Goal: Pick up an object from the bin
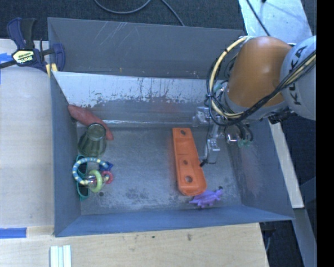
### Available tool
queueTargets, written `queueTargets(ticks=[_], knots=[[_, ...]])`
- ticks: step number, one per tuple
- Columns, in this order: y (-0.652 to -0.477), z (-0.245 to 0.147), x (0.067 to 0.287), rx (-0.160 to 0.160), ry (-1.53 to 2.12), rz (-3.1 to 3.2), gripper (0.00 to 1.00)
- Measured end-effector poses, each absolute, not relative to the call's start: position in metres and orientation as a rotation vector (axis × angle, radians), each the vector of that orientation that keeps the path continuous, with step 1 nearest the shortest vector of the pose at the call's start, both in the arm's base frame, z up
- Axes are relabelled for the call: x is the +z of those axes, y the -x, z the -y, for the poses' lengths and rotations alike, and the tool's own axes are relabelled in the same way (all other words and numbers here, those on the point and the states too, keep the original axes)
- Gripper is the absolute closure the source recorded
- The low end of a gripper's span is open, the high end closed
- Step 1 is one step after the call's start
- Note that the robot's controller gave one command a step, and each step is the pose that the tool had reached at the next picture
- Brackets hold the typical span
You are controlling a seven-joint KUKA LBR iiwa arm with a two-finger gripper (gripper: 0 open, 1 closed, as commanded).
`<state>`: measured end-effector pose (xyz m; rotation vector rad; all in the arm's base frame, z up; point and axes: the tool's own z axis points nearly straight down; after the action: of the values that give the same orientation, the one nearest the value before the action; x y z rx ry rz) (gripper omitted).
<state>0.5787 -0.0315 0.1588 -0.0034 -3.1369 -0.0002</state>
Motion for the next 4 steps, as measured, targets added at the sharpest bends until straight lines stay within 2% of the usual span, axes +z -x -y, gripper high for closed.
queueTargets(ticks=[1,2,3,4], knots=[[-0.580,0.032,0.164,0.001,0.002,3.145,0.00],[-0.539,0.032,0.123,0.000,-0.167,3.142,0.00],[-0.517,0.035,0.103,0.000,-0.302,3.124,0.00],[-0.492,0.034,0.130,0.001,-0.528,3.101,0.00]])
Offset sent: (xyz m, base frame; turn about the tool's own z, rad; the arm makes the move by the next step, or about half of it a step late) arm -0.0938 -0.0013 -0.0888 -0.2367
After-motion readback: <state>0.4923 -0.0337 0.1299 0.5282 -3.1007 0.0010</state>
